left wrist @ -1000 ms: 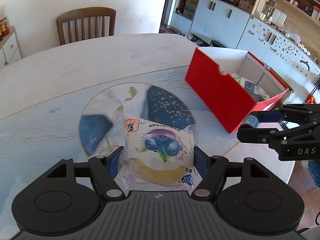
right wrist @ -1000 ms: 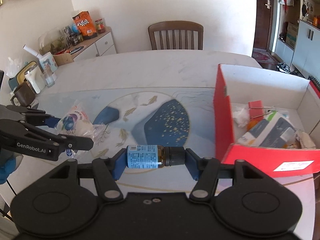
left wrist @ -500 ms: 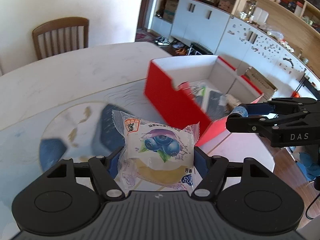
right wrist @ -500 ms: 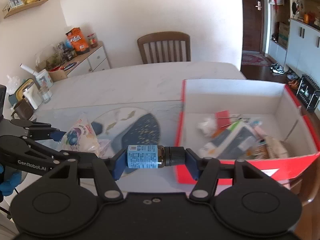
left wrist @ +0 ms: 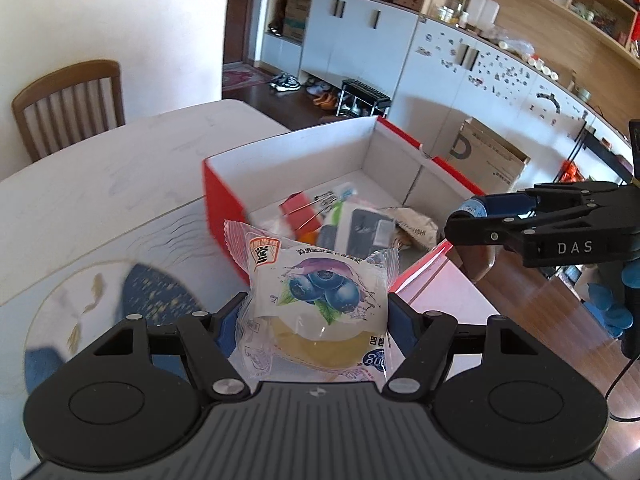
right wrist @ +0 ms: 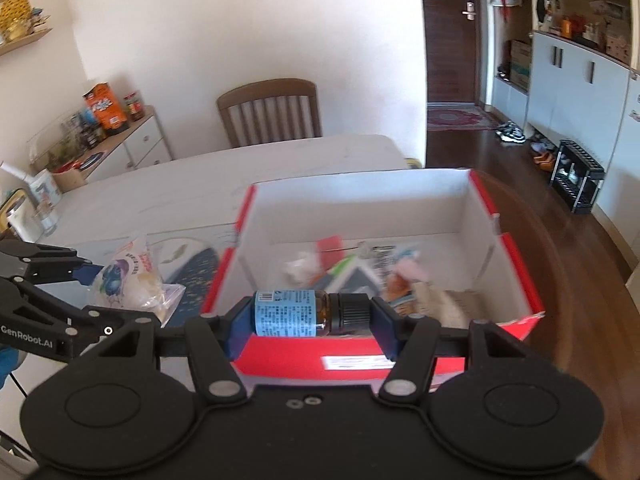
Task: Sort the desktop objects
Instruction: 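Carry the cake packet and bottle with both grippers over the red box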
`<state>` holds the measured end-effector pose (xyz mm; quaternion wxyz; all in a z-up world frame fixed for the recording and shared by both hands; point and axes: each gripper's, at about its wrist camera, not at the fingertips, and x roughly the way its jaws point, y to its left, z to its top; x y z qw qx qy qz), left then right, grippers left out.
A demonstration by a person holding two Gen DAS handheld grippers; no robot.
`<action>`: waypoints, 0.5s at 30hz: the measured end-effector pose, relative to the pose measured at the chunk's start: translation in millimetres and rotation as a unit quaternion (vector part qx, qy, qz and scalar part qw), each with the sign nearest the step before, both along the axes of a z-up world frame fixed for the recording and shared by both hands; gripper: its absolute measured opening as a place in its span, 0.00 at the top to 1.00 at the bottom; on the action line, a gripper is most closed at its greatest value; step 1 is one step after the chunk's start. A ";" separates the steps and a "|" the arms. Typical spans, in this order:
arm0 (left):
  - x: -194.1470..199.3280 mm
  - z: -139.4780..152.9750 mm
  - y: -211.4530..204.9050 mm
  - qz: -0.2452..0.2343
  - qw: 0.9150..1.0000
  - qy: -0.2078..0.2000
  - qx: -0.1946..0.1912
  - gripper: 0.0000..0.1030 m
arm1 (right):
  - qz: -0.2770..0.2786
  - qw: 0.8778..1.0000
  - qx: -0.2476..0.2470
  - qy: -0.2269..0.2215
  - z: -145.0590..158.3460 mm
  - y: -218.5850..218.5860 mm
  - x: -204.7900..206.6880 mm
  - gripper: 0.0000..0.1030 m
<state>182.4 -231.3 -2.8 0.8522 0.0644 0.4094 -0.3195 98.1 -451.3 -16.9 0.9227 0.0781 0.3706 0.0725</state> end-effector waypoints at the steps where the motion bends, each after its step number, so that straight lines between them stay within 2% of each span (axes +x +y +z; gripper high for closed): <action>1: 2.9 -0.2 -4.9 -0.002 1.000 0.000 0.002 0.30 | -0.003 1.000 -0.002 0.000 -0.5 -5.7 0.8 0.41; 15: 54.7 -13.7 -64.9 -0.017 0.999 0.001 0.045 0.30 | -0.024 1.000 -0.004 0.016 -16.3 -56.9 43.1 0.41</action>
